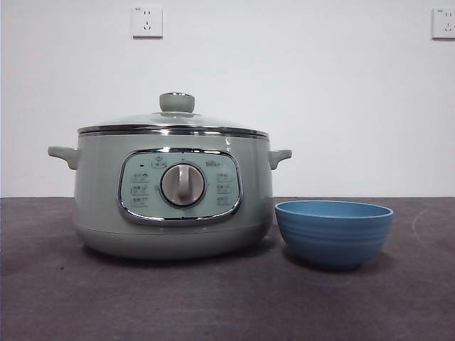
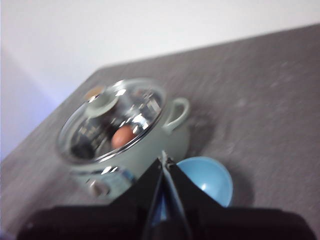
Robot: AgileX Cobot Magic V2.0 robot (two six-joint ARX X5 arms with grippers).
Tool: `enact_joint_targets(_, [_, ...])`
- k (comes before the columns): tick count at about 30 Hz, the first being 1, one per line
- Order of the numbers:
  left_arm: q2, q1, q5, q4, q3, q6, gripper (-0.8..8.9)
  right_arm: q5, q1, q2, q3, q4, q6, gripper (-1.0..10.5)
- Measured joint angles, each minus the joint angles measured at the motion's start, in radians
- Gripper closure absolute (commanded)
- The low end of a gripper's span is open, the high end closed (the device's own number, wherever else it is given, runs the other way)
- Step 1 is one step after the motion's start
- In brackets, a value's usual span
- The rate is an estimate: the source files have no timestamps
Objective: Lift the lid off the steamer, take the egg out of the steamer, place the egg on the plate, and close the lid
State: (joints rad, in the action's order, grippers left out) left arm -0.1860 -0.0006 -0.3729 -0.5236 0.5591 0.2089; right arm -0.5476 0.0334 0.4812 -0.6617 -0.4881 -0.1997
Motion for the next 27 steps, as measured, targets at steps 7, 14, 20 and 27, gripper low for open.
enact_joint_targets(7, [-0.177, 0.0, -0.166, -0.175, 0.172, -0.056, 8.2, -0.08, 0.018, 0.219, -0.264, -0.325, 0.192, 9.6])
enact_joint_targets(14, [-0.304, 0.0, -0.253, -0.336, 0.309, -0.152, 8.2, -0.081, 0.071, 0.337, -0.378, -0.581, 0.345, 9.6])
enact_joint_targets(20, [-0.342, 0.0, -0.26, -0.387, 0.359, -0.192, 8.04, -0.081, 0.098, 0.34, -0.378, -0.595, 0.37, 9.2])
enact_joint_targets(27, [-0.349, 0.0, -0.26, -0.42, 0.36, -0.194, 2.99, -0.081, 0.098, 0.34, -0.378, -0.595, 0.372, 3.7])
